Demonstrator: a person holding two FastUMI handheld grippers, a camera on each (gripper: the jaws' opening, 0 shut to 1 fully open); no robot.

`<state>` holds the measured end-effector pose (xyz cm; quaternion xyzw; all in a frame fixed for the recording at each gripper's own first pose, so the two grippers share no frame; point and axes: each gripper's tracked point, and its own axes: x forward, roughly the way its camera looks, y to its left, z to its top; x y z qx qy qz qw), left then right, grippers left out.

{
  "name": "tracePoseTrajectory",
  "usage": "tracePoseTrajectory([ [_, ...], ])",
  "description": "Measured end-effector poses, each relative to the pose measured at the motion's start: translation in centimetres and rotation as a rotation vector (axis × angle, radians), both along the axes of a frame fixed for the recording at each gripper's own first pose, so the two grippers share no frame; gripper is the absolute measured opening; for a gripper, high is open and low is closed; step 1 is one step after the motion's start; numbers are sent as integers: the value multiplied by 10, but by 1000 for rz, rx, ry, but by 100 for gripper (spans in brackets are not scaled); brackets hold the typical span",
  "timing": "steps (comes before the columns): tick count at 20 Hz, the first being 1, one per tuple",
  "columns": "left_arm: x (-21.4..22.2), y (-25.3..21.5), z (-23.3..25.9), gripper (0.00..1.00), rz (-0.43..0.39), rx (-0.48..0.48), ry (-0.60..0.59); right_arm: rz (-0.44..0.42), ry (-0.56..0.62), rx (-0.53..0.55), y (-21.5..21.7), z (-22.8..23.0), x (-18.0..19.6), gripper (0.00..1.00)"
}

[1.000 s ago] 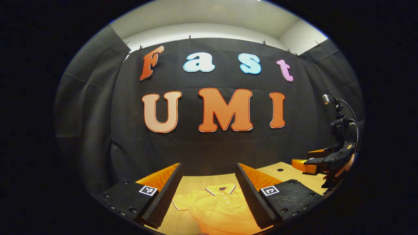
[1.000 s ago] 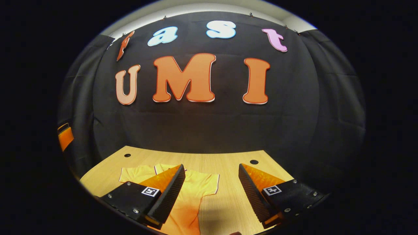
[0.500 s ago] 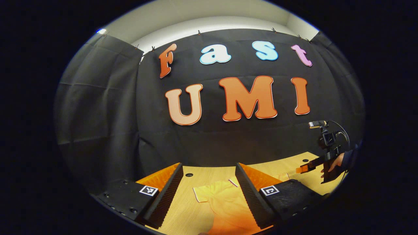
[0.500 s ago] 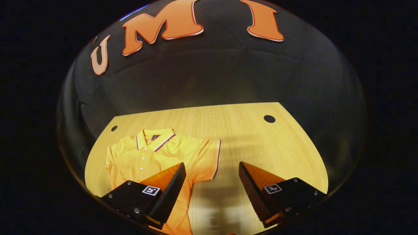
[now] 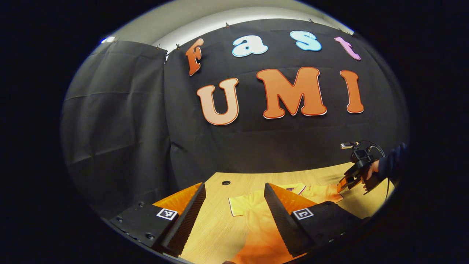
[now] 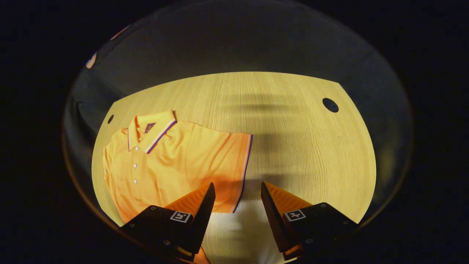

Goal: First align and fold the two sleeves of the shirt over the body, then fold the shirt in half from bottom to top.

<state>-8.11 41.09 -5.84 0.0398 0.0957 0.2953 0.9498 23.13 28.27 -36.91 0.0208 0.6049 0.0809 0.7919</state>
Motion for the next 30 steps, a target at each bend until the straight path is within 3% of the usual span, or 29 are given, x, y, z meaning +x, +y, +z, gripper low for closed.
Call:
tracePoseTrajectory([
  [4,2,-2,-25,99,14,-65,50,-11,120,-17,0,-25,10,77],
  [7,0,0,-31,98,37,-79,73,46,148,-79,6,-33,13,76],
  [8,0,0,-31,98,38,-80,75,53,165,-81,8,-33,14,69],
  [10,0,0,-30,98,34,-77,79,56,170,-77,11,-32,15,39],
  [11,0,0,-29,98,33,-73,77,59,168,-73,11,-31,16,33],
  [12,0,0,-30,98,32,-69,74,71,166,-59,12,-32,15,15],
  [14,-1,0,-30,98,30,-70,74,58,189,16,24,-21,14,5],
  [19,-1,6,-32,98,67,-80,67,120,93,53,47,25,35,5],
  [20,-1,8,-35,98,81,-88,72,142,90,72,60,35,35,10],
  [21,-3,11,-36,98,92,-91,74,163,80,74,69,39,35,5],
  [22,-3,15,-38,98,102,-95,75,174,73,73,77,42,35,10],
  [24,-4,27,-38,98,123,-108,81,210,82,121,102,49,30,5],
  [28,-4,40,-50,98,150,-158,101,265,58,143,120,53,25,20],
  [30,0,51,-61,98,149,-187,128,263,43,142,118,57,25,42],
])
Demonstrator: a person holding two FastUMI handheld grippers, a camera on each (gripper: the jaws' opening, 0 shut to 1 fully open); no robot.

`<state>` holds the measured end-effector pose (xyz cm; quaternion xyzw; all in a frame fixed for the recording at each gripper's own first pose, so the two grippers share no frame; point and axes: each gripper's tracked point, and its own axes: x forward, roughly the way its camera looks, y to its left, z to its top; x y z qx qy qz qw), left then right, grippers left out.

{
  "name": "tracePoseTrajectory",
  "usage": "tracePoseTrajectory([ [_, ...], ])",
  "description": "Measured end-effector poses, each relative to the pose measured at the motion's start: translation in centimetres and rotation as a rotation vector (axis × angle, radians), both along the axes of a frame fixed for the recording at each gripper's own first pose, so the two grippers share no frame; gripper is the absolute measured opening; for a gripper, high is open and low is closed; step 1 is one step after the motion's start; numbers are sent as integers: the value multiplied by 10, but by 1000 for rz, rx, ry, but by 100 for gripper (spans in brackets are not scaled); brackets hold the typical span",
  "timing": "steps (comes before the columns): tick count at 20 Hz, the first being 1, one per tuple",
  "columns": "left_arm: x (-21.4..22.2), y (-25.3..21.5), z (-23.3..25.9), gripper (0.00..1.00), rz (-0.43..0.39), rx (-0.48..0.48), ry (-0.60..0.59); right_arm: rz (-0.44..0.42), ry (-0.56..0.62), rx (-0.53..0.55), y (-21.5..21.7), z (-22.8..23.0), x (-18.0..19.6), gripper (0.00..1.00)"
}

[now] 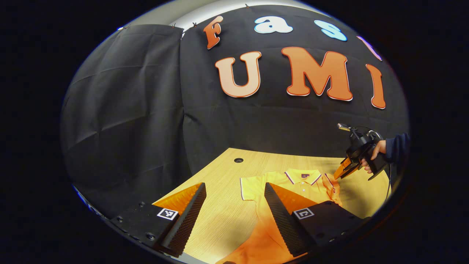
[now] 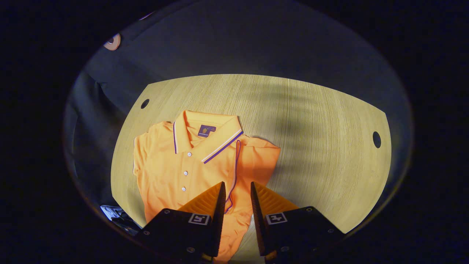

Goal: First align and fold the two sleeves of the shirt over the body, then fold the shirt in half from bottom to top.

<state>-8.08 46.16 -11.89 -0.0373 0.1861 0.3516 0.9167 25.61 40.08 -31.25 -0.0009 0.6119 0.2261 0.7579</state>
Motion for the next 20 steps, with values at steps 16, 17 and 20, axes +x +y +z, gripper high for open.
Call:
tracePoseTrajectory([
  [16,159,90,-177,98,-343,-454,379,-441,-382,-88,-71,97,-69,90],
  [17,166,92,-190,98,-369,-454,416,-451,-414,-115,-76,102,-76,90],
  [20,179,89,-221,98,-366,-580,508,-499,-488,-141,-83,124,-94,90],
])
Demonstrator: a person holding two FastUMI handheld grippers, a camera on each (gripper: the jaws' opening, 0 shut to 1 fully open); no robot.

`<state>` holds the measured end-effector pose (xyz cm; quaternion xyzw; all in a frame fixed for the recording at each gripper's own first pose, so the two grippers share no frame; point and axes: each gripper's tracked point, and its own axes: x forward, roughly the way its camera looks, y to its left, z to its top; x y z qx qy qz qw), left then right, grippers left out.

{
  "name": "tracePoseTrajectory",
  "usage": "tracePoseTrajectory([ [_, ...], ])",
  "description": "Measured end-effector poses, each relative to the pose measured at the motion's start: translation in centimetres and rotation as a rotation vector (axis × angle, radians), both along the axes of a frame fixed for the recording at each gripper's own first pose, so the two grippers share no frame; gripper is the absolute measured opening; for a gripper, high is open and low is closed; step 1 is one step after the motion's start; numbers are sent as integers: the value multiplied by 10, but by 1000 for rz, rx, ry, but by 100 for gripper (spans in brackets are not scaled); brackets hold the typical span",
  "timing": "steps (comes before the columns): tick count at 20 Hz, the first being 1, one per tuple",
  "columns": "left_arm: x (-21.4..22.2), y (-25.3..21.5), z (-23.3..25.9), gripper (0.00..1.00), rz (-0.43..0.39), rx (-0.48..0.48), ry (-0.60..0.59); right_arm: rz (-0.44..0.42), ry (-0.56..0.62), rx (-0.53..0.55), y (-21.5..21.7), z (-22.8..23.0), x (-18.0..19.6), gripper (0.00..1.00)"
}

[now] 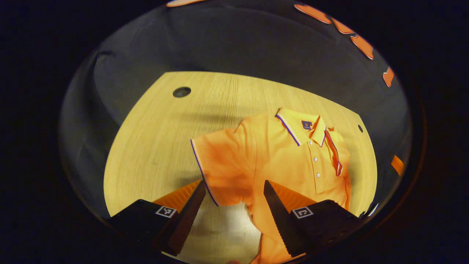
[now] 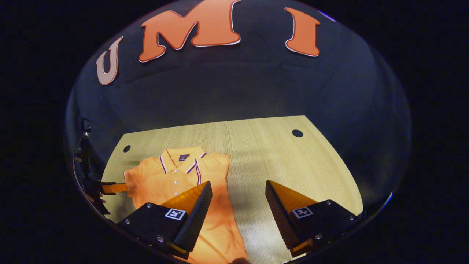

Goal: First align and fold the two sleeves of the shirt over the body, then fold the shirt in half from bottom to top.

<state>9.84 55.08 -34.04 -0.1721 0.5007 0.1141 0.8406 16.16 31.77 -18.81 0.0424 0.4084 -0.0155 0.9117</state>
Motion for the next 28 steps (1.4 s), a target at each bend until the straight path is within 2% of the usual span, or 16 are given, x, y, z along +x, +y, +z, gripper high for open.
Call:
tracePoseTrajectory([
  [4,19,24,-14,98,7,-13,81,-47,-39,3,-9,23,-32,90],
  [5,19,28,-21,98,13,-17,137,-49,-45,-4,-11,26,-36,89],
  [11,21,33,-43,96,31,6,271,-85,-58,-29,-32,28,-58,90],
  [12,17,30,-49,84,39,-5,305,-89,-50,-29,-34,25,-62,90],
  [14,19,35,-49,75,19,26,303,-102,-32,-14,-36,17,-66,90],
  [16,26,30,-46,28,6,11,271,-117,-45,-12,-39,16,-66,91],
  [17,27,25,-40,14,-28,-9,243,-121,-58,-12,-38,17,-66,91],
  [22,49,15,0,13,-95,58,114,-89,-99,-46,-42,30,-79,91],
  [28,79,-29,23,13,-205,111,62,-91,-101,-34,-55,36,-90,91],
])
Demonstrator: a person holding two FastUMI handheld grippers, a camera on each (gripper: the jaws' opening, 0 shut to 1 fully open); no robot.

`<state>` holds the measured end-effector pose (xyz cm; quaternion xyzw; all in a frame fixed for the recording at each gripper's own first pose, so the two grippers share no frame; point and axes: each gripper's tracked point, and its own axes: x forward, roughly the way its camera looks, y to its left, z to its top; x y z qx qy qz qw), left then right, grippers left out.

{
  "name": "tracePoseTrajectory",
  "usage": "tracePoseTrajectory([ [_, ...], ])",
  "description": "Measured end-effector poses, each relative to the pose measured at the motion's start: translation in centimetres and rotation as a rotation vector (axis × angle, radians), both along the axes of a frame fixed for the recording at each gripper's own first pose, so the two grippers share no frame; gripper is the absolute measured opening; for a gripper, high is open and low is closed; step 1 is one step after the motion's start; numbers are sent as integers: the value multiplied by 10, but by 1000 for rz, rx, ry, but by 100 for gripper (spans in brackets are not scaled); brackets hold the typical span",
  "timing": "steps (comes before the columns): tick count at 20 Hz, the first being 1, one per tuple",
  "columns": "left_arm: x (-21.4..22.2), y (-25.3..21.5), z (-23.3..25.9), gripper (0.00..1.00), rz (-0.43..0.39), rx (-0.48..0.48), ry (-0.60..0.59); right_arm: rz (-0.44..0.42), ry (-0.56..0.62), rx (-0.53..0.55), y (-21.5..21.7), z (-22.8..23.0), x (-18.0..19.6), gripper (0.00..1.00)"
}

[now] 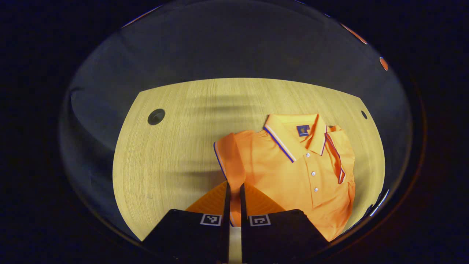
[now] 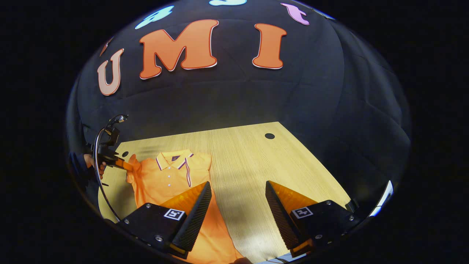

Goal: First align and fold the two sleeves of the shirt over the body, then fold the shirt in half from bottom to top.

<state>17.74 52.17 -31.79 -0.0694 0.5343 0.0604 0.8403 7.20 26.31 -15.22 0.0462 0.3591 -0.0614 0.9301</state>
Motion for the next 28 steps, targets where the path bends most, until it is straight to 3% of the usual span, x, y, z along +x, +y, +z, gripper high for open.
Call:
tracePoseTrajectory([
  [3,13,-26,-5,13,-24,-25,-4,-23,1,15,-12,2,-5,91],
  [5,26,-44,-2,17,-40,-90,-55,-51,-3,8,-23,5,-7,91],
  [6,26,-59,2,33,-57,-152,-83,-61,-6,11,-25,6,-8,91],
  [8,19,-52,-4,87,-59,-124,-82,-65,-15,13,-24,6,-9,92],
  [9,16,-49,0,98,-57,-122,-83,-61,-18,16,-23,7,-9,92],
  [13,-9,-59,28,99,-42,-156,-161,-14,-47,14,-11,10,-10,92],
  [19,-77,-78,120,98,34,-51,-428,207,-149,14,10,38,-9,93],
  [24,-153,-96,202,98,113,118,-716,356,-230,79,34,53,-40,92],
  [28,-203,-100,252,98,163,252,-860,420,-271,93,44,55,-70,92],
])
